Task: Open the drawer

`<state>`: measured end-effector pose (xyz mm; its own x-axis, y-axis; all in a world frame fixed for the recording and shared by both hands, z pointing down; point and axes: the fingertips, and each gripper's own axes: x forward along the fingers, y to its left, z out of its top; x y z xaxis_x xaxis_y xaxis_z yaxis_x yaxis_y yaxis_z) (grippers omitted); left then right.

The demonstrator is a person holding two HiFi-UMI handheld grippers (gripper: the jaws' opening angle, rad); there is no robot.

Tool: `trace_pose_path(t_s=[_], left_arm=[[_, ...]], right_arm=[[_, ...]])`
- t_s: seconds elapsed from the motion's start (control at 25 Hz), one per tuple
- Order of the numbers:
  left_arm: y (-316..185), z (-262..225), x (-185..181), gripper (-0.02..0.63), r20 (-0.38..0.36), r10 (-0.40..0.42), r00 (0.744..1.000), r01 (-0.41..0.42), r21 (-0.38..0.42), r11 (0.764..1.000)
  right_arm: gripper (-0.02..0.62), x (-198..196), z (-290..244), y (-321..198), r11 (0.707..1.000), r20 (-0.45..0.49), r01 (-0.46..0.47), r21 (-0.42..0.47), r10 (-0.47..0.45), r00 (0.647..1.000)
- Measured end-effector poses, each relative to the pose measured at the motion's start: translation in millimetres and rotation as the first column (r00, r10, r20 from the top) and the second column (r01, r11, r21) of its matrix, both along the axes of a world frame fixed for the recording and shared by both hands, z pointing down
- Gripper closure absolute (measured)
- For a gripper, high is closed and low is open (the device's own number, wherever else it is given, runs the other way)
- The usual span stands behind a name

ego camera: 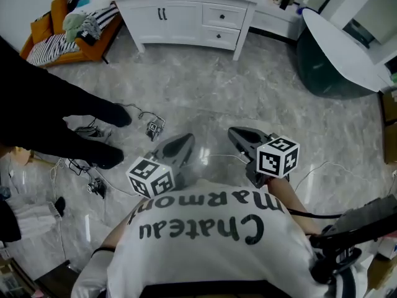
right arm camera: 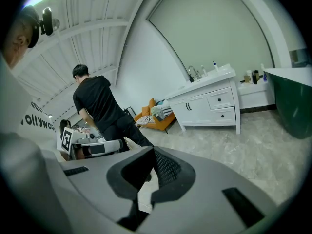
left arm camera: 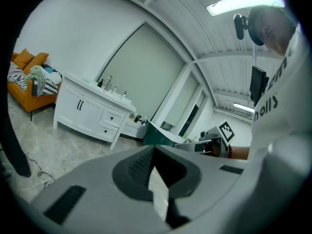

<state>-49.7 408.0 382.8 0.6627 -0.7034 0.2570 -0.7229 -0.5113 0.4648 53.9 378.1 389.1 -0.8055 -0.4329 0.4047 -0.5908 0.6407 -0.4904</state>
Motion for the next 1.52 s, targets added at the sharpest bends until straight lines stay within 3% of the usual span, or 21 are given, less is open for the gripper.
trace_pose_path(t_s=[0.32,0.56,0.72,1.24,1.52], left_arm=[[-25.2,-17.3,8.8,0.606,-0.08,0.005,0.997,-0.002,0.034,0.999],[-50.3,-11.8,11.4,0.606,-0.035,0.01,0.999,-0.01,0.0,1.0],[-74.4,-7.7,10.6,0.606,-0.005,0.031,0.999,-0.031,0.024,0.999],[-245.1,-24.5,13.8,0.606,0.011,0.146,0.989,-0.146,0.037,0.989],[-327.8,-30.7,7.0,0.606,-0.014,0.164,0.986,-0.164,0.027,0.986]], right_arm=[[0.591,15.6,-1.6,-17.8,0.998,0.033,-0.057,-0.028,0.058,0.998],[0.591,6.6,1.1,-29.4,0.998,0.033,-0.036,-0.053,0.037,0.999],[0.591,6.9,5.8,-50.5,0.997,0.024,-0.053,-0.055,0.054,0.998],[0.591,-0.5,-17.1,-205.8,0.995,-0.003,-0.099,-0.033,0.099,0.995],[0.591,-6.0,-20.9,-282.8,0.99,-0.006,-0.141,-0.016,0.141,0.99]])
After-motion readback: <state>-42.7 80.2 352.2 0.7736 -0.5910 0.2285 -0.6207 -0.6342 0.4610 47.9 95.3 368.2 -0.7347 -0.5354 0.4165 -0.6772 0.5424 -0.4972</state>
